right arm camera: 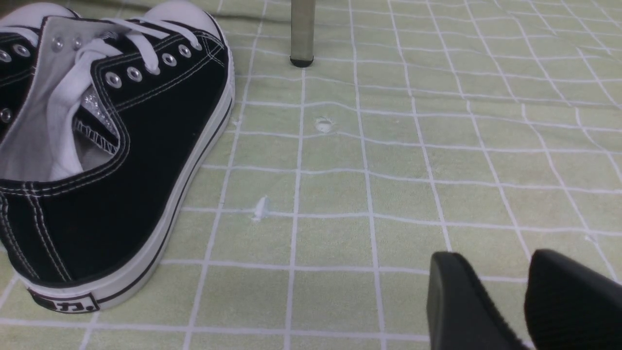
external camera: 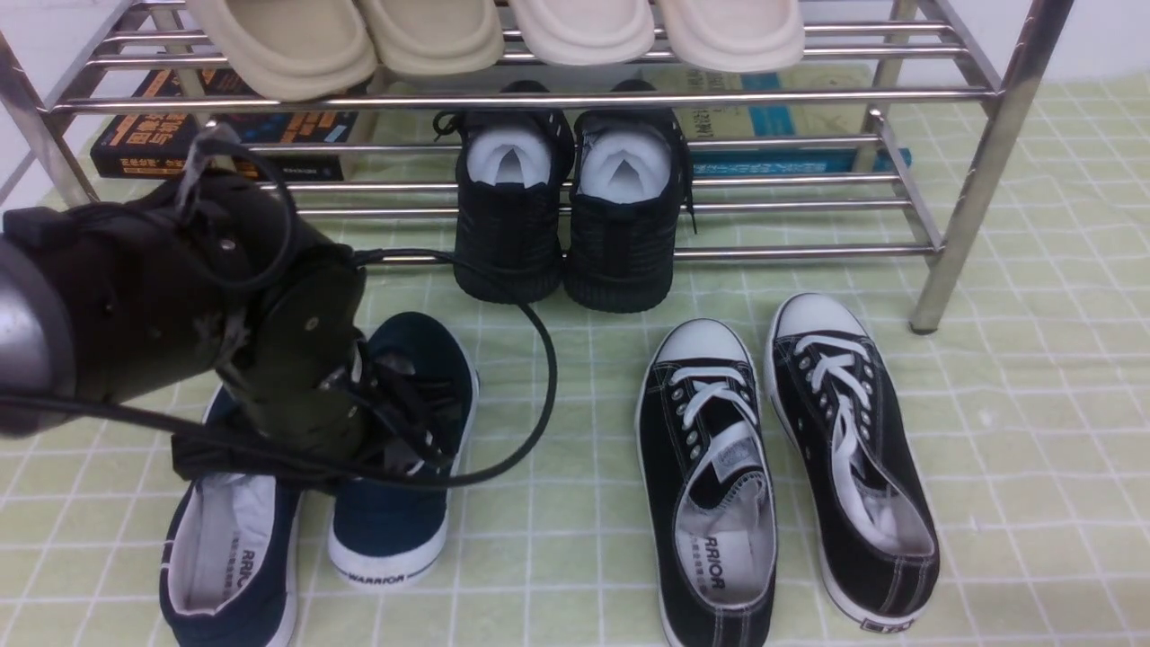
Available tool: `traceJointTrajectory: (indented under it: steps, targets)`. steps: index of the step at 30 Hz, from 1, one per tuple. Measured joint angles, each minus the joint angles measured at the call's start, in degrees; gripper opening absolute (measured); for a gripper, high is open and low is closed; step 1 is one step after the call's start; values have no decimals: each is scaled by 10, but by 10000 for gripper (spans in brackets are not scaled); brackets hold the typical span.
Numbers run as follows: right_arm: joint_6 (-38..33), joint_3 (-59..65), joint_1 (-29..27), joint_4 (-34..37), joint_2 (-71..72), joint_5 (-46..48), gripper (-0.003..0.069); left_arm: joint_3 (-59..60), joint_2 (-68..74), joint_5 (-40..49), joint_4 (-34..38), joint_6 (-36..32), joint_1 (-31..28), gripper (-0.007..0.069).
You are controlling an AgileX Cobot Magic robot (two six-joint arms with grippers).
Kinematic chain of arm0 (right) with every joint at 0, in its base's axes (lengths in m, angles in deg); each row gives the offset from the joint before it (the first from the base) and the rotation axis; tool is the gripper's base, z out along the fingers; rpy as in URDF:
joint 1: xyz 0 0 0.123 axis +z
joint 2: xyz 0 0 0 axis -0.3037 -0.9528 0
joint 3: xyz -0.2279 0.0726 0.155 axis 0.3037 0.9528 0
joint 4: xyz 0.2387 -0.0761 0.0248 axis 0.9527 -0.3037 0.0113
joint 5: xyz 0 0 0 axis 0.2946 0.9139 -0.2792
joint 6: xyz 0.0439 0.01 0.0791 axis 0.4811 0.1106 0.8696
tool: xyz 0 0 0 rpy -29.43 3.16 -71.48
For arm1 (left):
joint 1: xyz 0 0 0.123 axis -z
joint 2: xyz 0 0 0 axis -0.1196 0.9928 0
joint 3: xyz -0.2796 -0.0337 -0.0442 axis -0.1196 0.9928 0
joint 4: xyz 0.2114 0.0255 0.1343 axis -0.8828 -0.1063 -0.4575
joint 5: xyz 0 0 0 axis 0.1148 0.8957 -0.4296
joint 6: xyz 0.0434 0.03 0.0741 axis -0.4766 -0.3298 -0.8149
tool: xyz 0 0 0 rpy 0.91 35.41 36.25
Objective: Take the shoes off the shelf with your hand from the green coffee tablecloth.
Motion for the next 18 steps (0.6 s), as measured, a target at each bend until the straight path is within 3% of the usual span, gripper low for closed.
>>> traceJointTrajectory:
  steps: [1,7,10,15,17,18]
  targets:
    - [0,0,0,0,0,0,237,0,0,-1,0,-2,0,92]
    - [0,0,0,0,0,0,237,0,-1,-6,0,-33,1,296]
    - [0,0,0,0,0,0,237,-4,-13,13,1,-53,1,343]
    - [0,0,0,0,0,0,237,-33,-64,74,5,-129,1,289]
    - [0,0,0,0,0,0,237,-49,-99,108,5,-179,1,213]
    - [0,0,0,0,0,0,237,-55,-138,134,8,-235,1,144]
